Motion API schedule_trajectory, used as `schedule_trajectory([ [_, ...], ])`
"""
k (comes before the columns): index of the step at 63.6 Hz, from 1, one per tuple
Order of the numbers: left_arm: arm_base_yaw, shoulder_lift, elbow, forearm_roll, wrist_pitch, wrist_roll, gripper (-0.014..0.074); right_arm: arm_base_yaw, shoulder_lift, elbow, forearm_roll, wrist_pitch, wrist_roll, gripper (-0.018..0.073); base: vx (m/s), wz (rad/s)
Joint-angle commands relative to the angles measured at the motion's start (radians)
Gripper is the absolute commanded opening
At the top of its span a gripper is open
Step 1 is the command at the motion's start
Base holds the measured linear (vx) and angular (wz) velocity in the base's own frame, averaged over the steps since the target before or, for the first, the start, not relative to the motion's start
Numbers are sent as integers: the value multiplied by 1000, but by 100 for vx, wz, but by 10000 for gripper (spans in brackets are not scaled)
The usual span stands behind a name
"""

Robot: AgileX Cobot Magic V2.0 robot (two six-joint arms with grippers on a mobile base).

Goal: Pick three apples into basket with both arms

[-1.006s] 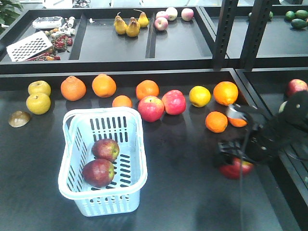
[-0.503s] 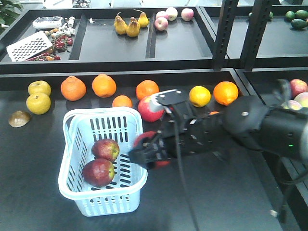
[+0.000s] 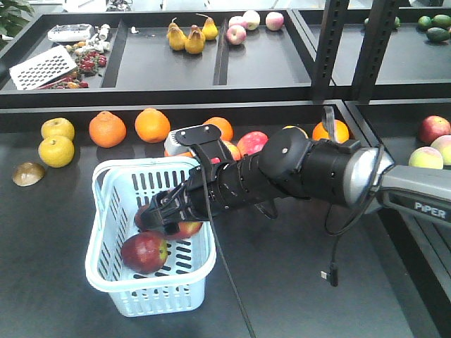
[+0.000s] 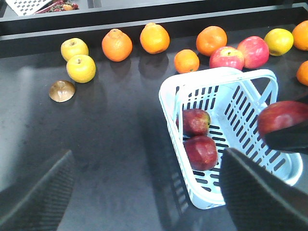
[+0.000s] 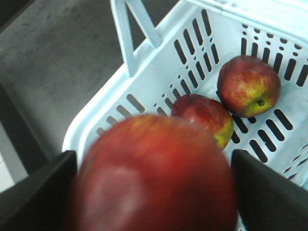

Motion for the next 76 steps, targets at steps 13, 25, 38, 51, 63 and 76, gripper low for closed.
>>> schedule_trajectory([
  [13,2,-2,-21,0,-61,-8,575,-10,-41,-38,26,-59,7,687,0,0],
  [25,2,-2,-21,0,-61,-8,575,-75,-60,-36,-48,30,85,673,0,0],
  [38,2,-2,-21,0,-61,-8,575,-187,-144,-34,-350,149,297,642,0,0],
  [51,2,-2,-21,0,-61,-8,575,-278,-241,-32,-545,266,414,589,0,0],
  [63,2,-2,-21,0,-61,-8,575,-363,-352,22,-591,296,431,580,0,0],
  [76,2,-2,-21,0,-83,-5,575,-499,-536,223,-599,290,440,580,0,0],
])
